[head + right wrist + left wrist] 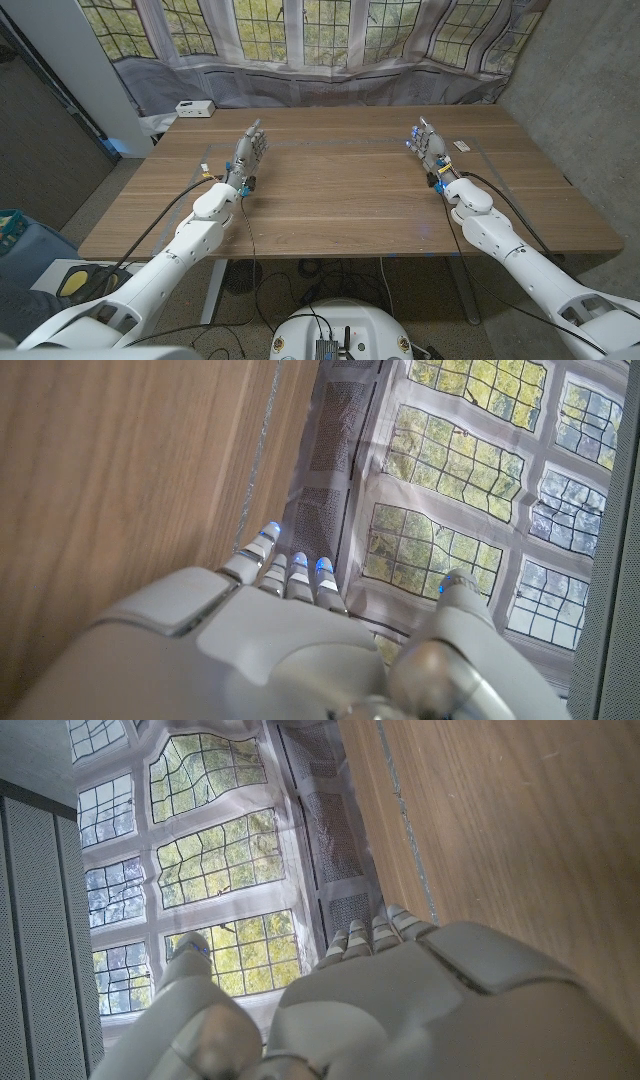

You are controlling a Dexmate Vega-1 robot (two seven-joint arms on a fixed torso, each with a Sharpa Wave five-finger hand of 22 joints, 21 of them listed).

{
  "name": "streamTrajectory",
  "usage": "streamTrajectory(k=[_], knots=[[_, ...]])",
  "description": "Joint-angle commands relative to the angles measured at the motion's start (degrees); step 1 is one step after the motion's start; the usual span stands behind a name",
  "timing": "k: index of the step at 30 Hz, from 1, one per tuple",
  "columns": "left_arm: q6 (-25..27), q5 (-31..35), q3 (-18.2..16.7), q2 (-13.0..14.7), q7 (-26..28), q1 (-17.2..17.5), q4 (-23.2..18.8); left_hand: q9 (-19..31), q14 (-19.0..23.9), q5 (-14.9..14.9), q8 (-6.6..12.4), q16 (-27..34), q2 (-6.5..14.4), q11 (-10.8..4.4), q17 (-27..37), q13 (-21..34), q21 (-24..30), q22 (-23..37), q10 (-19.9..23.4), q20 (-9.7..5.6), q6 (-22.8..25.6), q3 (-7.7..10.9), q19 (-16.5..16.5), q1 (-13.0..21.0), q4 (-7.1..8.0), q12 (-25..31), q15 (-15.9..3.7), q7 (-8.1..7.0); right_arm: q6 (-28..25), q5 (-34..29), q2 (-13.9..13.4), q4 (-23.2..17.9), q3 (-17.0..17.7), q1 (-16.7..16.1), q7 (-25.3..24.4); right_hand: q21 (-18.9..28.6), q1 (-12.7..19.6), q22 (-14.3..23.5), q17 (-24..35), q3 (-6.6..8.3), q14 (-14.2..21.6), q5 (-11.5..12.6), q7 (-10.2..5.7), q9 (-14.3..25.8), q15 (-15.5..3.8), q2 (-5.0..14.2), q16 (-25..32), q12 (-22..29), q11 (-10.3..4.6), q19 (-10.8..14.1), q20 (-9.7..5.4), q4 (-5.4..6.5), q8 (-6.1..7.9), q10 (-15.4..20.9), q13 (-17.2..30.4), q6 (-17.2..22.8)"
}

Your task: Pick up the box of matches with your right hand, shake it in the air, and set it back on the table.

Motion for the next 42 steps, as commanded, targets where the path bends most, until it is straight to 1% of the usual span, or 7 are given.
streamTrajectory(k=[1,9,15,20,25,34,42], knots=[[-1.13,-0.22,-0.65,-0.9,1.4,0.76,0.38,0.12,0.02,0.39,0.52,0.27,-0.2,0.42,0.23,0.1,0.12,0.18,0.03,0.17,0.38,0.36,-0.69,0.14,-0.07,0.28,0.46,0.67,-0.04,0.36,0.9,1.3,-0.13,0.72,0.17,0.35,0.71,0.16,0.16,0.53,-0.2,0.27,0.15,0.23,0.14,0.24,0.44,0.43,0.07,0.44,-0.07,-0.15,0.36,0.2,0.24,0.4],[-0.72,-0.06,-0.82,-0.26,1.94,1.44,-1.6,0.12,1.0,0.34,0.96,0.52,0.16,0.12,0.22,-0.01,0.07,0.2,1.5,1.11,1.7,0.44,-0.46,0.44,-0.15,0.8,0.59,0.44,1.23,-0.79,0.58,0.1,0.22,-0.02,-1.56,1.24,2.49,0.16,-0.13,1.37,2.48,0.12,0.12,0.33,0.01,1.21,1.44,1.24,-0.1,3.04,-0.34,-0.93,1.0,2.33,0.34,2.31],[-0.31,0.22,-0.94,-0.03,3.22,2.23,-4.07,0.15,5.33,0.19,1.93,1.27,0.59,1.18,0.2,-0.19,0.83,0.18,6.08,0.61,6.53,0.37,3.11,0.99,-0.36,2.07,0.78,1.35,1.88,-1.23,-0.12,-2.0,0.9,-1.56,-3.15,1.55,4.45,0.17,-0.2,2.24,4.59,-0.1,0.0,0.44,0.09,2.02,2.06,2.04,-0.04,4.78,0.18,-1.61,2.17,5.03,0.53,6.18],[-0.1,0.66,-0.76,0.44,3.06,2.25,-4.79,0.16,5.55,0.19,2.09,1.14,0.78,0.61,0.2,-0.2,0.6,0.18,6.44,0.96,7.51,0.43,2.91,1.19,-0.42,2.07,0.7,1.31,1.93,-0.89,-1.11,-3.42,1.43,-2.5,-2.85,2.15,6.01,0.15,-0.32,2.91,5.89,-0.23,0.13,0.53,0.53,2.53,2.32,1.94,0.02,7.33,2.25,-2.0,2.15,5.42,0.64,7.11],[-1.06,2.26,-0.57,0.19,4.74,2.63,-5.7,0.22,7.6,0.17,2.53,1.4,1.3,0.28,0.21,-0.2,0.33,0.21,8.75,1.51,10.52,0.59,3.05,1.67,-0.52,2.6,0.3,0.81,3.53,-2.05,-1.57,-3.86,1.99,-3.1,-3.98,2.04,6.91,0.08,-0.4,3.26,6.45,-0.25,0.25,0.57,0.92,2.66,2.38,1.9,0.08,7.75,3.29,-2.23,2.28,5.58,0.7,7.85],[3.01,4.95,-0.52,0.71,11.13,3.56,-10.28,0.28,12.56,0.06,2.93,1.98,1.72,0.3,0.19,-0.16,1.15,0.23,13.54,1.88,15.24,0.65,7.15,2.32,-0.71,3.6,0.09,0.96,4.95,-3.73,-2.82,-5.17,3.53,-4.33,-6.88,1.69,8.88,0.06,-0.48,4.05,7.97,-0.13,0.41,0.6,0.98,3.08,2.66,2.48,0.14,8.22,1.87,-2.47,2.38,7.79,0.8,9.3],[2.62,3.95,0.24,0.06,7.81,1.35,-8.78,0.3,14.15,0.01,3.01,2.1,1.83,0.38,0.19,-0.14,1.36,0.24,15.08,2.29,16.76,0.66,8.55,2.52,-0.76,3.87,0.25,1.11,5.9,-3.25,-3.86,-3.51,4.34,-3.57,-4.89,1.53,9.61,0.07,-0.44,4.41,8.14,-0.02,0.3,0.59,0.74,3.4,2.66,2.45,0.04,8.15,1.51,-2.53,2.25,8.05,0.81,9.34]])
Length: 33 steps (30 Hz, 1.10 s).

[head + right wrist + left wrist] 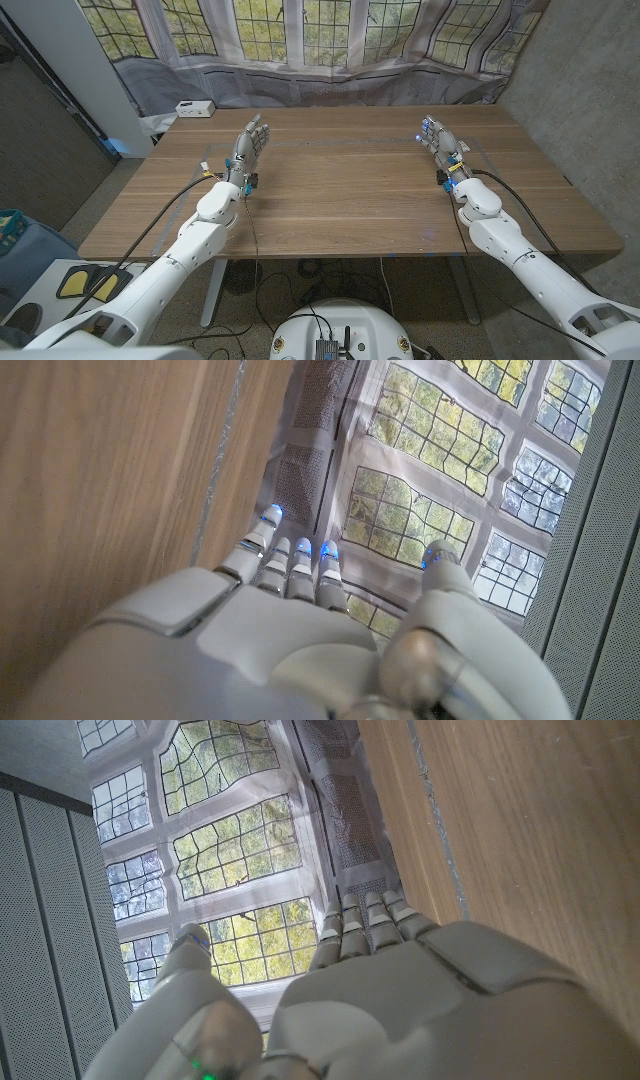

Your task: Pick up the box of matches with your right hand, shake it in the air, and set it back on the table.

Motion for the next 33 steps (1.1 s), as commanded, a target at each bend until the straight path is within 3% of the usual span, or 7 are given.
streamTrajectory(k=[1,4,7,12,23,33], knots=[[1.73,1.27,1.01,-0.07,0.35,-1.6,-1.23,0.31,0.98,0.01,0.35,0.39,0.1,-0.22,0.21,0.02,0.35,0.26,0.93,-0.05,0.99,0.21,0.88,0.81,-0.3,0.45,-0.1,0.05,1.53,0.07,-1.57,1.13,1.38,0.23,1.26,-0.25,0.92,0.09,0.09,0.78,0.5,0.17,0.01,0.06,-0.28,0.3,0.39,0.27,-0.08,0.12,-0.23,-0.12,-0.15,0.57,0.29,0.24],[1.83,1.76,1.19,0.04,0.71,-1.37,-1.77,0.32,1.33,0.03,0.35,0.4,0.19,-0.4,0.21,0.03,0.32,0.26,1.25,0.0,1.29,0.25,0.99,0.91,-0.32,0.5,-0.27,-0.12,2.82,-0.22,-1.83,2.86,1.18,1.0,3.05,-0.3,1.42,0.09,0.11,1.02,0.65,0.23,0.09,0.05,-0.26,0.49,0.41,0.33,0.04,0.18,-0.25,-0.17,-0.16,0.93,0.3,0.44],[1.89,1.06,1.0,0.09,0.43,-0.75,-2.49,0.32,1.72,0.04,0.37,0.41,0.29,-0.5,0.21,0.04,0.27,0.26,1.75,0.02,1.73,0.31,1.1,1.03,-0.34,0.59,-0.4,-0.19,2.52,-0.19,-2.08,1.84,1.52,0.41,2.18,-0.31,1.78,0.1,0.12,1.18,0.8,0.28,-0.01,0.05,-0.25,0.61,0.43,0.38,0.04,0.29,-0.26,-0.2,-0.18,1.19,0.3,0.56],[0.31,-0.82,0.1,-0.78,0.35,0.95,-3.68,0.34,2.76,0.06,0.47,0.49,0.43,-0.69,0.21,0.05,0.33,0.26,2.69,0.32,2.8,0.38,1.81,1.24,-0.39,0.74,-0.38,-0.17,2.52,-1.58,-2.87,-0.78,2.24,-1.03,-0.69,-0.09,2.82,0.11,0.21,1.59,2.03,0.41,-0.13,0.05,-0.14,0.82,0.82,0.4,-0.05,1.35,-0.24,-0.25,-0.12,1.74,0.33,1.22],[2.11,-0.37,-0.9,1.31,2.69,3.96,-8.82,0.35,3.65,0.02,0.34,0.43,0.58,-0.73,0.21,0.07,0.32,0.27,3.31,0.63,3.52,0.45,2.45,1.46,-0.42,0.69,-0.36,-0.21,1.9,-6.39,-4.67,-3.16,3.2,-2.34,-6.49,0.36,5.53,0.16,0.47,2.45,4.96,0.65,-0.45,0.15,-0.38,0.97,1.73,1.14,-0.16,4.05,0.26,-0.43,-0.12,5.09,0.44,2.56],[-0.06,0.43,-1.07,1.07,2.45,4.58,-9.44,0.35,3.52,-0.04,0.23,0.09,0.68,-0.84,0.22,0.08,-0.23,0.28,3.41,0.74,3.99,0.48,1.49,1.57,-0.42,0.52,-0.6,-0.41,0.08,-10.31,-5.73,-4.63,3.63,-2.19,-10.78,0.58,8.86,0.26,0.7,3.32,7.14,0.72,-0.62,0.23,-0.68,0.45,2.37,1.47,-0.61,6.03,0.47,-0.77,0.44,7.31,0.59,4.95]])
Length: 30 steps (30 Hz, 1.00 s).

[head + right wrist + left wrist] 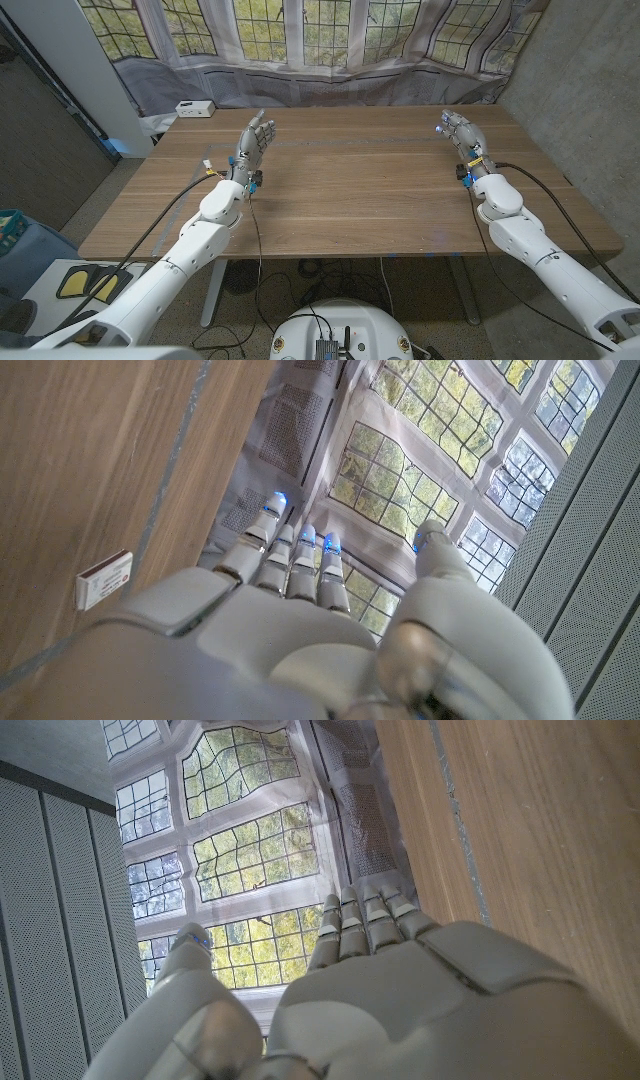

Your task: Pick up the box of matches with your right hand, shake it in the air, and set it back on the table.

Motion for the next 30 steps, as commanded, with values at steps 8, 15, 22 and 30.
streamTrajectory(k=[8,15,22,30], knots=[[-1.3,3.0,-0.32,0.96,1.66,1.88,-2.95,0.08,0.24,-0.09,0.27,-0.62,0.05,-0.37,0.23,0.09,-0.46,0.3,1.29,-0.02,1.67,0.23,-0.61,0.95,-0.16,0.19,-0.47,-0.36,-3.0,-7.15,-1.55,-1.63,0.6,0.68,-7.62,0.05,2.6,0.28,0.22,0.87,1.11,0.03,-0.62,0.27,-0.06,-0.72,0.46,0.86,-0.34,0.96,0.16,0.02,0.65,2.22,0.37,2.09],[-1.32,4.05,0.03,0.68,1.89,0.98,-1.99,0.08,0.32,-0.12,0.27,-0.76,0.07,-0.84,0.24,0.09,-0.68,0.31,1.87,0.04,2.24,0.22,-0.95,0.98,-0.15,0.26,-0.63,-0.44,-4.33,-9.38,-2.09,-1.22,0.34,1.42,-9.43,-0.18,3.63,0.28,0.24,1.17,0.95,-0.03,-0.54,0.28,-0.17,-0.8,0.32,0.93,-0.44,0.76,0.08,0.0,0.75,2.81,0.39,2.7],[-1.87,5.03,0.15,0.59,2.18,0.8,-1.76,0.08,0.37,-0.15,0.25,-0.88,0.1,-0.96,0.24,0.1,-0.79,0.31,2.17,0.02,2.73,0.2,-1.05,0.99,-0.13,0.22,-0.78,-0.52,-6.89,-12.67,-3.42,-0.86,-0.39,2.91,-11.09,-0.3,4.32,0.27,0.26,1.31,0.83,-0.1,-0.68,0.28,-0.26,-0.97,0.2,0.79,-0.63,0.72,0.16,0.02,0.63,2.83,0.41,2.7],[-2.25,5.51,0.32,0.38,2.26,0.82,-1.43,0.09,0.58,-0.16,0.2,-0.93,0.12,-1.19,0.24,0.11,-0.89,0.32,2.41,0.13,3.09,0.19,-1.16,1.01,-0.12,0.17,-0.94,-0.49,-10.69,-15.86,-4.75,-0.61,-1.47,4.95,-12.65,-0.28,5.9,0.25,0.25,1.69,1.57,-0.19,-0.87,0.29,-0.41,-1.28,0.36,0.63,-0.97,1.31,0.43,-0.12,0.49,3.02,0.43,2.82]])
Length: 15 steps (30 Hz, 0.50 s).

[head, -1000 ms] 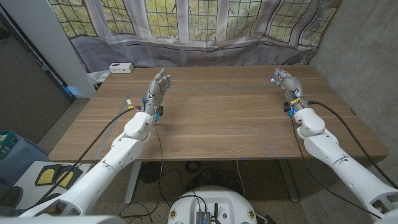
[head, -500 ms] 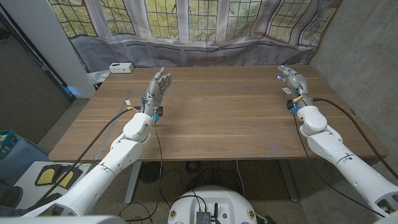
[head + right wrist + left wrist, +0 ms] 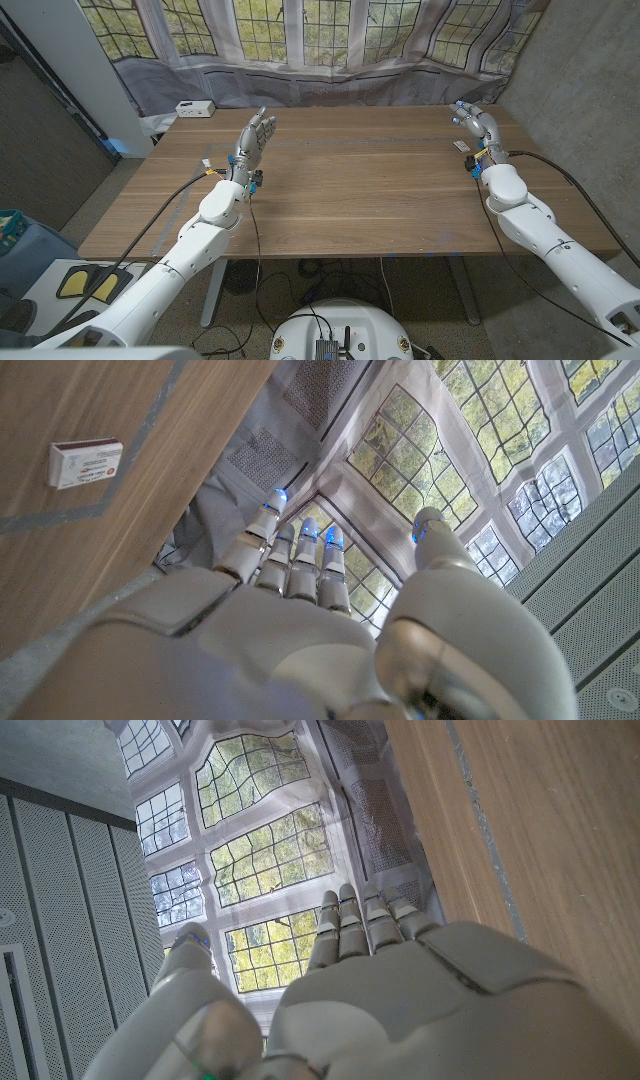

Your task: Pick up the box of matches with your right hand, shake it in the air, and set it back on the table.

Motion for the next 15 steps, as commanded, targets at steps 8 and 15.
streamTrajectory(k=[8,15], knots=[[-0.28,2.47,0.34,-0.17,1.63,0.03,-0.08,0.1,0.49,-0.18,0.15,-0.2,-0.1,-0.17,0.25,0.11,-0.27,0.33,1.03,0.38,1.16,0.22,-0.35,0.77,-0.11,0.16,-0.36,-0.05,-8.38,-9.76,-2.41,0.99,-2.93,4.62,-6.29,-0.46,7.14,0.15,0.05,2.21,1.76,-0.28,-1.05,0.33,-0.41,-1.42,0.29,-0.35,-1.22,1.56,0.43,-0.49,0.14,0.97,0.21,1.49],[-0.48,3.06,0.42,-0.43,2.2,0.21,-0.18,0.1,0.58,-0.18,0.1,-0.24,-0.02,-0.22,0.25,0.11,-0.35,0.33,1.26,0.5,1.38,0.25,-0.48,0.82,-0.11,0.14,-0.43,-0.19,-12.17,-12.95,-3.03,0.8,-4.12,5.93,-8.63,-0.58,9.21,0.14,-0.04,2.52,2.18,-0.3,-1.34,0.35,-0.4,-2.37,0.24,-0.27,-1.58,1.88,0.64,-0.35,0.29,1.76,0.24,2.29]])
